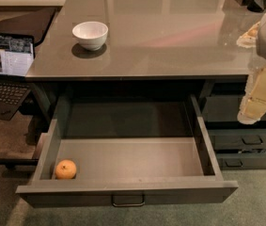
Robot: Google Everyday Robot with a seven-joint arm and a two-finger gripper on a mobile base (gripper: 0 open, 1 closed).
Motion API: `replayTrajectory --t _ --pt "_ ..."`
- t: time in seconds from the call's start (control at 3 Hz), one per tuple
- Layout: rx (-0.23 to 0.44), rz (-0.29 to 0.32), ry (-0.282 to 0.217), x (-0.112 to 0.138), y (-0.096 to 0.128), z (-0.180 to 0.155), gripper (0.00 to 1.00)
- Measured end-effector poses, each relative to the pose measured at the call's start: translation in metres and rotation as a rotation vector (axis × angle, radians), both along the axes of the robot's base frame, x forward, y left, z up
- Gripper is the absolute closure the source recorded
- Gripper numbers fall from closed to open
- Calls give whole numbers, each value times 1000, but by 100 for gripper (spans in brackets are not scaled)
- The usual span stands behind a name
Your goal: Pick orange can from top drawer and place on counter
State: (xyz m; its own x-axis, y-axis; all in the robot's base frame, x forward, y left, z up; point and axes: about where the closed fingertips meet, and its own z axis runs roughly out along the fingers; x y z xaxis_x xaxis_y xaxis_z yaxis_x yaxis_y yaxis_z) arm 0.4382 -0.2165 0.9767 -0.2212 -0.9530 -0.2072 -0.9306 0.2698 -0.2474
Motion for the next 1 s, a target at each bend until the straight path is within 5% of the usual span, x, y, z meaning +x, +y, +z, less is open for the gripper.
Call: replayTrajectory --t 1.0 --pt "64 46 -5 16 15 -21 0"
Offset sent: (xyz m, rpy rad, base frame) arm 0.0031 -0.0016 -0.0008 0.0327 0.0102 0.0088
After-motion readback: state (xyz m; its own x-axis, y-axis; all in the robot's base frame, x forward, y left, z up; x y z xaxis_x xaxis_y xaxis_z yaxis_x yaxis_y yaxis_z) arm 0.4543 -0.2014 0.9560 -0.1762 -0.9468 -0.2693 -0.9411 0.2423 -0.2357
